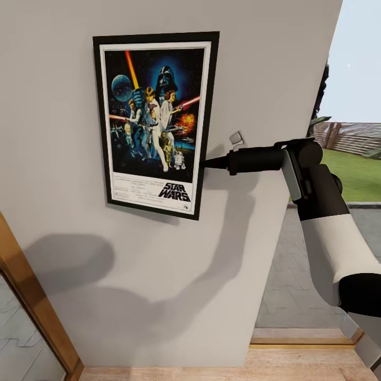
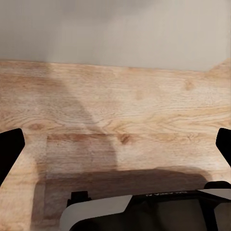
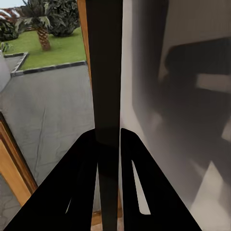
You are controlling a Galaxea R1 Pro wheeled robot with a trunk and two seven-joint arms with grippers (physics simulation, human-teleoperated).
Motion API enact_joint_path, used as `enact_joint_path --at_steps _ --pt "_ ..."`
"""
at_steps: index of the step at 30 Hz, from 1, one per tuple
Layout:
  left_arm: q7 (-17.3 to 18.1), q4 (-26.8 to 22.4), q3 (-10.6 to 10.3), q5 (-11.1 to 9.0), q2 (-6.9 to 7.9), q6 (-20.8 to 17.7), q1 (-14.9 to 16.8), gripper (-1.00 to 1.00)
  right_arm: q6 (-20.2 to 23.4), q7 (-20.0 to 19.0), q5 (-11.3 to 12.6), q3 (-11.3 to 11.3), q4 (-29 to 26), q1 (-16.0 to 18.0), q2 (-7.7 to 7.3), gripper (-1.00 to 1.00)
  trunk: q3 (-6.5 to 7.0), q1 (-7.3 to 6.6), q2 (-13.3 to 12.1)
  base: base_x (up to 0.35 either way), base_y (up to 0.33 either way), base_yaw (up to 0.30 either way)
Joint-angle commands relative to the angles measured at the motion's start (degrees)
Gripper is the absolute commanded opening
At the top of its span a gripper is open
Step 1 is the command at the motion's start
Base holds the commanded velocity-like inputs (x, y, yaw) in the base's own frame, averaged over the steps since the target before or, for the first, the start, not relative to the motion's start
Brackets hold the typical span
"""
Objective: Pick up the poster from the kitchen countertop and hang it on one of the wall nails in the kitchen.
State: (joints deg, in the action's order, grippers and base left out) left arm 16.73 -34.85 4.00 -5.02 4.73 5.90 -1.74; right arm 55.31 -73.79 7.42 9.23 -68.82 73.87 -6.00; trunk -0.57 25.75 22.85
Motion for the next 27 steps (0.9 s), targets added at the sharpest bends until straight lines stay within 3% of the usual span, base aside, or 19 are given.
enact_joint_path --at_steps 1,27 --pt "0.4 -0.04 0.13 -0.52 0.0 -0.1 -0.02 1.0 0.15 -0.04 -0.39 0.09 0.07 0.05 -0.06 -1.0 -0.06 0.03 0.07 0.0 0.0 0.0" --pt "0.4 -0.04 0.13 -0.52 0.0 -0.1 -0.02 1.0 0.08 -0.04 -0.44 0.09 0.16 0.05 -0.06 -1.0 -0.06 0.03 0.07 0.0 0.0 0.0"
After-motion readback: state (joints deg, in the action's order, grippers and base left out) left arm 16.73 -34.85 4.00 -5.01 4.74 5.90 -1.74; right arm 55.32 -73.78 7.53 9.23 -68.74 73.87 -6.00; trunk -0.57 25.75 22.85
